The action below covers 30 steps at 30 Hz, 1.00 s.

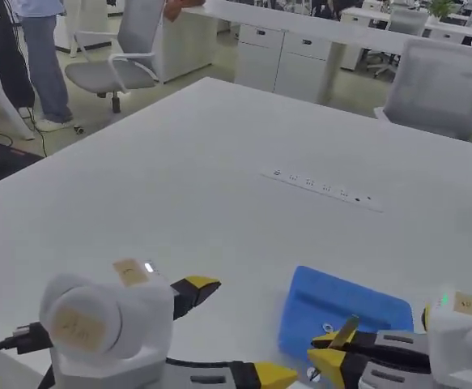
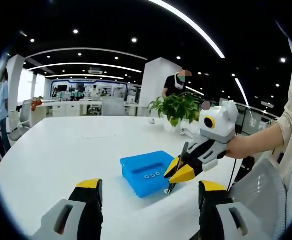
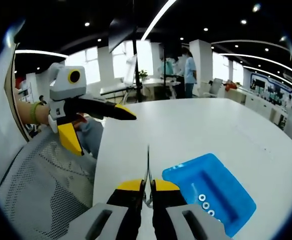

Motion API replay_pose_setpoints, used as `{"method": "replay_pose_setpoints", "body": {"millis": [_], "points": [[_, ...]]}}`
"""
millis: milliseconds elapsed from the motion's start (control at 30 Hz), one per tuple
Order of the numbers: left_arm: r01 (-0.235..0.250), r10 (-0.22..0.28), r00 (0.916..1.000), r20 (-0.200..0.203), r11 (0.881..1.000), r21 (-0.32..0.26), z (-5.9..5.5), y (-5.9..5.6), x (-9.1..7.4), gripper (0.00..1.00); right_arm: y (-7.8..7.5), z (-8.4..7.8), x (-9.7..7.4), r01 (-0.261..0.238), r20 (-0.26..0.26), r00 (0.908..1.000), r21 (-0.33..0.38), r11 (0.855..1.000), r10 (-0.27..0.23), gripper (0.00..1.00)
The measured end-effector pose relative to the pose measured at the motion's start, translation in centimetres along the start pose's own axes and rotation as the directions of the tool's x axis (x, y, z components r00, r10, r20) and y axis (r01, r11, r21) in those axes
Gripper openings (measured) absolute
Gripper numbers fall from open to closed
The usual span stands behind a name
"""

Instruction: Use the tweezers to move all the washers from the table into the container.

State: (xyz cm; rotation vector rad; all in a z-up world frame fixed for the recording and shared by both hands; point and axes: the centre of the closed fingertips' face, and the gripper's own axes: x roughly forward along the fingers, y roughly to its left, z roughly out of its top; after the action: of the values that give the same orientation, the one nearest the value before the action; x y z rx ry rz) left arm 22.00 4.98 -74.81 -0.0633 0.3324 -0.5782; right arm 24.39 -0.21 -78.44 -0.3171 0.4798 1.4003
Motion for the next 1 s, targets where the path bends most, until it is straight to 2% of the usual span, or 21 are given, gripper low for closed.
{"method": "replay_pose_setpoints", "body": {"millis": [367,600,1000], "points": [[0.004,-0.004,1.0,-0.001,1.0,0.001,0.0,-0.1,0.0,0.8,-1.1,2.9,-1.5,0.029,0.064,0.9975,0.012,0.999,-0.03,0.02],[0.008,-0.008,1.0,-0.002,1.0,0.004,0.0,-0.2,0.0,0.8,-2.3,4.0,-1.7,0.043,0.103,0.9935,0.053,0.998,-0.049,0.02],[0.002,-0.002,1.0,0.005,1.0,0.001,0.1,0.0,0.0,0.8,-4.9,4.4,-0.9,0.076,0.113,0.9892,0.149,0.986,-0.094,0.03]]}}
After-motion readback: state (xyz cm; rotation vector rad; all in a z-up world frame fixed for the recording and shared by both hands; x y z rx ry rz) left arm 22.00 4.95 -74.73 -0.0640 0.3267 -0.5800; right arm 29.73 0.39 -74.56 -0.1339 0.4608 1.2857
